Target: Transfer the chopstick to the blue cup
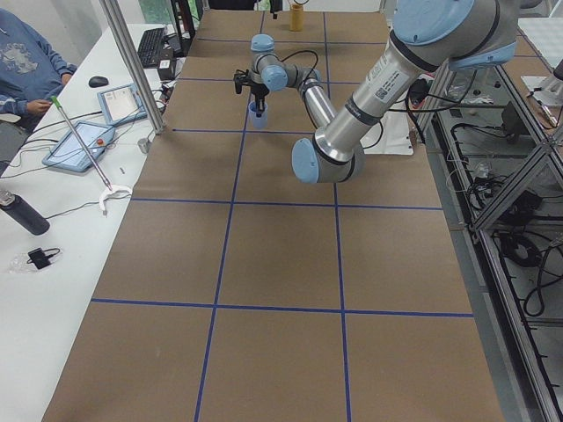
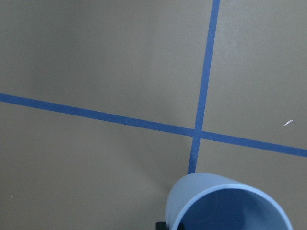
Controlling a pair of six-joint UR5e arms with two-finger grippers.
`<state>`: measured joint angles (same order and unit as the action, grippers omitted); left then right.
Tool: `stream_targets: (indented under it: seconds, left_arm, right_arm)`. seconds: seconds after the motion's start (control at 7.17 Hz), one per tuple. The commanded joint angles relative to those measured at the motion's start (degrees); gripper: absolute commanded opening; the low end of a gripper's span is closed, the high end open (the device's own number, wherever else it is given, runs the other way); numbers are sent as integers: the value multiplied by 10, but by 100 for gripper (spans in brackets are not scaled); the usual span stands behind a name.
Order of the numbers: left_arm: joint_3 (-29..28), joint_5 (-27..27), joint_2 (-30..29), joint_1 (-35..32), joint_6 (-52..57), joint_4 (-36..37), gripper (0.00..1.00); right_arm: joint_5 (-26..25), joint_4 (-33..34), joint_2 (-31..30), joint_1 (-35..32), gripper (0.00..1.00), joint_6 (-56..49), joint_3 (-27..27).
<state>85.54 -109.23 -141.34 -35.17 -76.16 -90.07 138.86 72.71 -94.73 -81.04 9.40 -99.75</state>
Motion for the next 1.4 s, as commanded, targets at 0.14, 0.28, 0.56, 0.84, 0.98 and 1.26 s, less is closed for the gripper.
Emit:
stream_targets:
  seconds: [0.14, 0.28, 0.56, 0.84, 0.98, 1.26]
  left_arm:
    - [-11, 10, 0, 19, 3, -3, 0]
    - [-13, 10, 1, 20, 3, -4, 0]
    - [-35, 10, 2, 24, 1, -51, 0]
    - [-28, 10, 1, 20, 5, -49, 98]
    - [-2, 8, 4, 11, 6, -43, 98]
    - [80, 0, 48, -2, 16, -14, 98]
  right_arm:
    - [2, -4, 0, 1, 100, 35, -8]
    - [2, -3, 0, 1, 100, 36, -8]
    - [1, -3, 0, 1, 100, 36, -7]
    - [1, -3, 0, 1, 100, 36, -9]
    - [1, -3, 0, 1, 100, 36, -8]
    - [0, -3, 0, 1, 100, 36, -6]
